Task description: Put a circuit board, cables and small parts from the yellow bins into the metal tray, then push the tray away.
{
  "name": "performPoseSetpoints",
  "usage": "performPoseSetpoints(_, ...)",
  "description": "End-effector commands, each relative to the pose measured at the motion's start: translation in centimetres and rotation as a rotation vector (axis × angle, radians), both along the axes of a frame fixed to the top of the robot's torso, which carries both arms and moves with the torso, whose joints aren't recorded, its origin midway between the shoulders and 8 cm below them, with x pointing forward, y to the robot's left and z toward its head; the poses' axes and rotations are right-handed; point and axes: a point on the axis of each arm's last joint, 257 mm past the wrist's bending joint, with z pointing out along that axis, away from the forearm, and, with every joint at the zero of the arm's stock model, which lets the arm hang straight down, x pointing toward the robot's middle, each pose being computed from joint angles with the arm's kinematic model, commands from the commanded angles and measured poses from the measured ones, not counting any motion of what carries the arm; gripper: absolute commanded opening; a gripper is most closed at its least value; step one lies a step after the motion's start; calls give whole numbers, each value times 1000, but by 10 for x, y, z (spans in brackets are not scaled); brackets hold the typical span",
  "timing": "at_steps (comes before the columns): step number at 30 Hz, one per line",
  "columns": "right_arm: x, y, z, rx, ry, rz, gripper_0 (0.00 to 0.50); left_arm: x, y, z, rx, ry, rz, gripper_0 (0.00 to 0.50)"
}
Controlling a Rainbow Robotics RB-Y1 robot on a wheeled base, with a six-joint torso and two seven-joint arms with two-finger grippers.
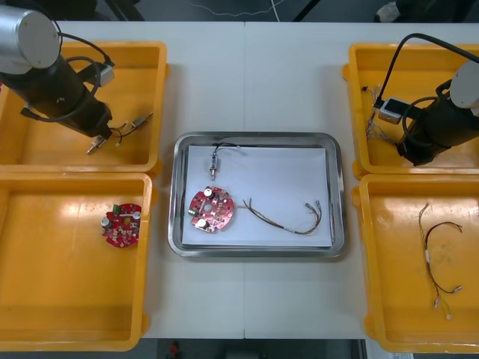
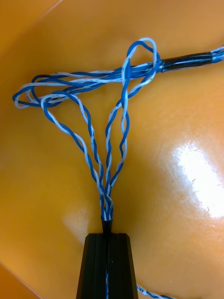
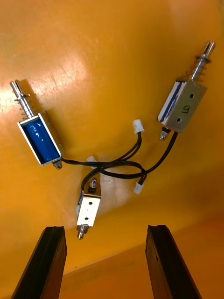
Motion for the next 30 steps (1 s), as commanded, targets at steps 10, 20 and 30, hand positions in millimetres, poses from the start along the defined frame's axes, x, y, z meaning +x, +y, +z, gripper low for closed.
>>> performPoseSetpoints(10, -24, -9, 69, 63, -32, -36, 0, 10, 19, -9, 52, -61, -48, 500)
performPoseSetpoints(20, -67, -4, 110, 24, 20, 11, 0, 13, 25, -27, 49, -69, -41, 500)
performPoseSetpoints(30, -66, 51, 154, 2, -126, 187, 0, 7, 34, -40, 48, -62, -43, 500)
